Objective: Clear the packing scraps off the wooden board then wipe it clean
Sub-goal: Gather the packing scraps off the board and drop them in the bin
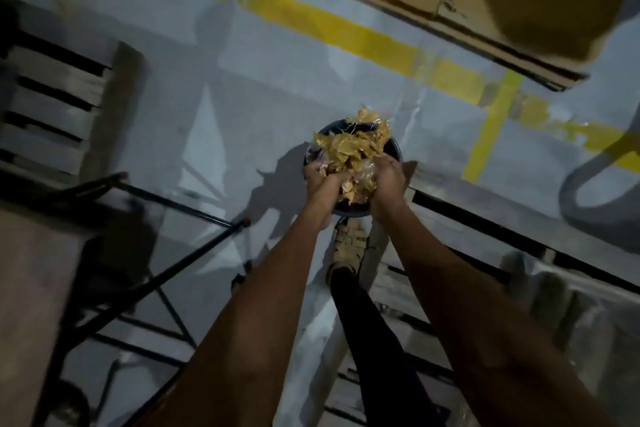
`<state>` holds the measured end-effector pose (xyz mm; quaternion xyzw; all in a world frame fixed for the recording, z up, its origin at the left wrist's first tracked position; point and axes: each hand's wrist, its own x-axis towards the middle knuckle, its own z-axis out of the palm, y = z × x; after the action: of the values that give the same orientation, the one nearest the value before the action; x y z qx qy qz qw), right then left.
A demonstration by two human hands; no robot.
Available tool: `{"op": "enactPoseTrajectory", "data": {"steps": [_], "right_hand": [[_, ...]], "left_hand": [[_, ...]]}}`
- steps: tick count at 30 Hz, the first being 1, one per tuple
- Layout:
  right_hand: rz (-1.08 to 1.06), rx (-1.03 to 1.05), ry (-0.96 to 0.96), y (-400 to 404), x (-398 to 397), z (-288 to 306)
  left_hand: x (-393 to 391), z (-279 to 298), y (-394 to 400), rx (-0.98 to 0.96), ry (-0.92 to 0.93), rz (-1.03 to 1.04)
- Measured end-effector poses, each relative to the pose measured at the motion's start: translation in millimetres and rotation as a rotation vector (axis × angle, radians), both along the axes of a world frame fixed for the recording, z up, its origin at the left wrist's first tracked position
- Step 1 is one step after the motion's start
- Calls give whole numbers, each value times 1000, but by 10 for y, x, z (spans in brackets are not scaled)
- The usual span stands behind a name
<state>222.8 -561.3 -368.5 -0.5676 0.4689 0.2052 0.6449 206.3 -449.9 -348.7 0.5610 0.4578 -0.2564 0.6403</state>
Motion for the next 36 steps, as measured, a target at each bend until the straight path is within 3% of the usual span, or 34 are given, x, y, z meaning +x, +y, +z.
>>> {"op": "enactPoseTrajectory", "data": {"steps": [5, 8, 15, 19, 26, 36], "right_hand": [[25, 65, 104, -63, -35, -743], [107, -33, 155, -102, -55, -1011], [297, -275, 84, -155, -104, -1112], [297, -405, 56, -105, -153, -943], [196, -402, -17, 66, -248, -176], [317, -217, -188, 577, -917, 1882]], "left_hand": [[148, -715, 18, -119, -25, 112], [146, -966, -5, -44, -30, 151], [151, -1049, -4, 159, -163, -162], [107, -894, 63, 182, -164, -179], [-170, -308, 185, 131, -166, -129], [-1126, 1755, 833, 147, -313, -104]]}}
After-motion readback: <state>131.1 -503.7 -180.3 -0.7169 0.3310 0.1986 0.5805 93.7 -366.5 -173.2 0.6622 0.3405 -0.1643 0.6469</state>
